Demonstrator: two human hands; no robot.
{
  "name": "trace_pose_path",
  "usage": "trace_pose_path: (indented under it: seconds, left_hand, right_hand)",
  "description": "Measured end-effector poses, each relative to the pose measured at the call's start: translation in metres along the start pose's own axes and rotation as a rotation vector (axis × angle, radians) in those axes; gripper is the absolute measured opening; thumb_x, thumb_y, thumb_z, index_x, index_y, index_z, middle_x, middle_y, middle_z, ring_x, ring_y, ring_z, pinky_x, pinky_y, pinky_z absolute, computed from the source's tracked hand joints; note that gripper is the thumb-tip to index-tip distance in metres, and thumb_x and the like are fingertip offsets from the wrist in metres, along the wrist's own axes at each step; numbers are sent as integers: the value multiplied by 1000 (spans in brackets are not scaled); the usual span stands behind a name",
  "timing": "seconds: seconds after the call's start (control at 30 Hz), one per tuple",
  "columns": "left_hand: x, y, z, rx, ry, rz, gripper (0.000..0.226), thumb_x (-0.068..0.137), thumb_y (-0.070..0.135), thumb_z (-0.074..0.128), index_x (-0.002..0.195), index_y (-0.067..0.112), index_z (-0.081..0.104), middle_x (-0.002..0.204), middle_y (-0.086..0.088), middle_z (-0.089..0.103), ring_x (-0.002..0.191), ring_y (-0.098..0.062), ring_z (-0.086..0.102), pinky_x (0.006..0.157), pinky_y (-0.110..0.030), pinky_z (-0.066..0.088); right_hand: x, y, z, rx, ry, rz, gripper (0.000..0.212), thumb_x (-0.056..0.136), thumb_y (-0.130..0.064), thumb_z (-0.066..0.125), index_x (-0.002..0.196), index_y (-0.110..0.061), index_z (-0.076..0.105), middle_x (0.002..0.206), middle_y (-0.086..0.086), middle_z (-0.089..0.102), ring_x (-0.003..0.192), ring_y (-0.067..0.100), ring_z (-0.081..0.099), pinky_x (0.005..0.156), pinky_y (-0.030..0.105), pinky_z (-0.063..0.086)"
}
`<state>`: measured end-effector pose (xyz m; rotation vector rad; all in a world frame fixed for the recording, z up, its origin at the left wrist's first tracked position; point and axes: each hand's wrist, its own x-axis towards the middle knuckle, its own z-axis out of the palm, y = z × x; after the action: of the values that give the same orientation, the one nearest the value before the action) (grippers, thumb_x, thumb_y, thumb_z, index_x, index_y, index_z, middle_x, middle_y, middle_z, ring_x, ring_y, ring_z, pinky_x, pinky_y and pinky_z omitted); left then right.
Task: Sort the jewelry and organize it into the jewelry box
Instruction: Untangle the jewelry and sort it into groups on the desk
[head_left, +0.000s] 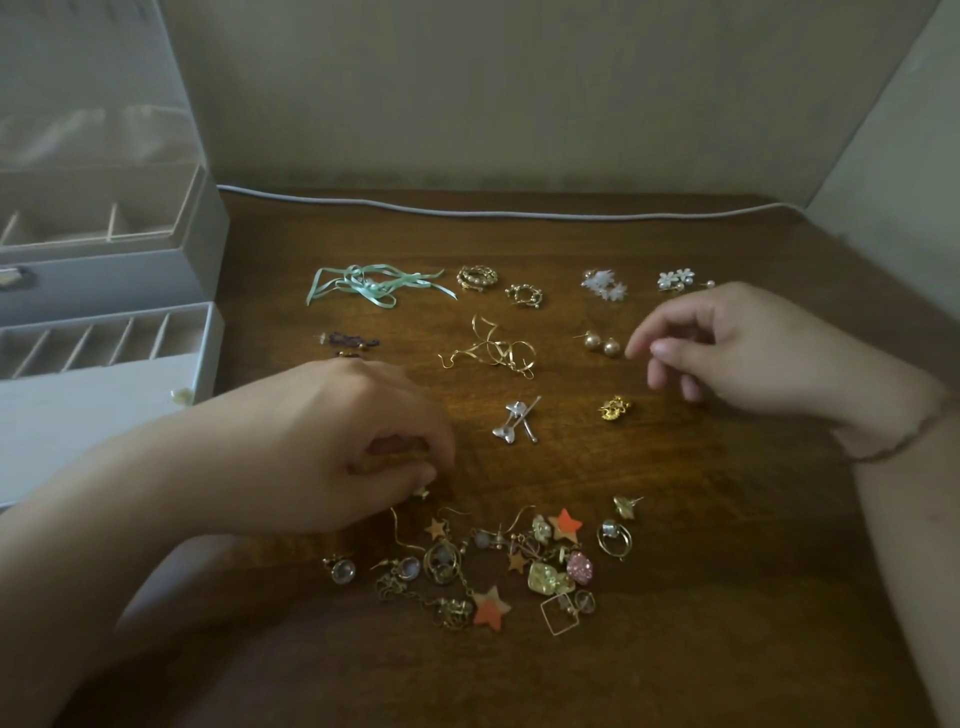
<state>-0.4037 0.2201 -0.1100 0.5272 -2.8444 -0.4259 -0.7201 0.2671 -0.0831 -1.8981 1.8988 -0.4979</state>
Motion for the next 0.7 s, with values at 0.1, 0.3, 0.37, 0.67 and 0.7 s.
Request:
trace_pose_path:
  seconds: [0.1, 0.3, 0.37, 0.67, 0.7]
  left_hand:
    - [0, 0, 0, 8, 2, -5, 16, 89, 41, 57, 102, 39, 66, 88, 24, 62, 86, -1, 58, 71, -26, 51]
    - [0, 0, 1, 4, 1, -4, 16, 89, 40, 57, 102, 39, 66, 87, 24, 61, 85, 0, 58, 71, -27, 52]
    - [0, 0, 0, 4, 1, -3, 16, 89, 40, 57, 102, 39, 67, 87, 24, 62, 85, -1, 58, 71, -26, 52]
    - [0, -2, 2, -13, 2, -5, 17, 90, 43, 55, 102, 39, 66, 86, 18, 65, 83, -6, 61, 69, -32, 53]
    - [0, -2, 2, -17, 4, -8, 17, 90, 44, 55, 101, 39, 66, 86, 18, 64, 83, -5, 61, 69, -32, 53]
  right_hand:
    - [-2, -5, 6, -76, -92, 2, 26, 94, -14, 58, 92, -37, 71, 77, -17, 71, 61, -1, 63, 57, 16, 44]
    - [-6, -15, 9, -121, -158, -49, 25, 93, -16, 61, 97, -39, 71, 82, -17, 71, 76, -10, 62, 67, 17, 47]
    - [-6, -12, 8, -137, -150, -58, 26, 93, -16, 61, 99, -40, 69, 83, -17, 70, 77, -11, 61, 65, 15, 43]
    - [-35, -33, -13, 85, -528, -233, 19, 76, -25, 78, 89, -36, 71, 77, -9, 65, 67, 0, 58, 59, 9, 43]
    - [-34, -34, -10, 74, -564, -248, 18, 76, -25, 79, 88, -36, 71, 78, -9, 65, 69, 1, 59, 60, 10, 43]
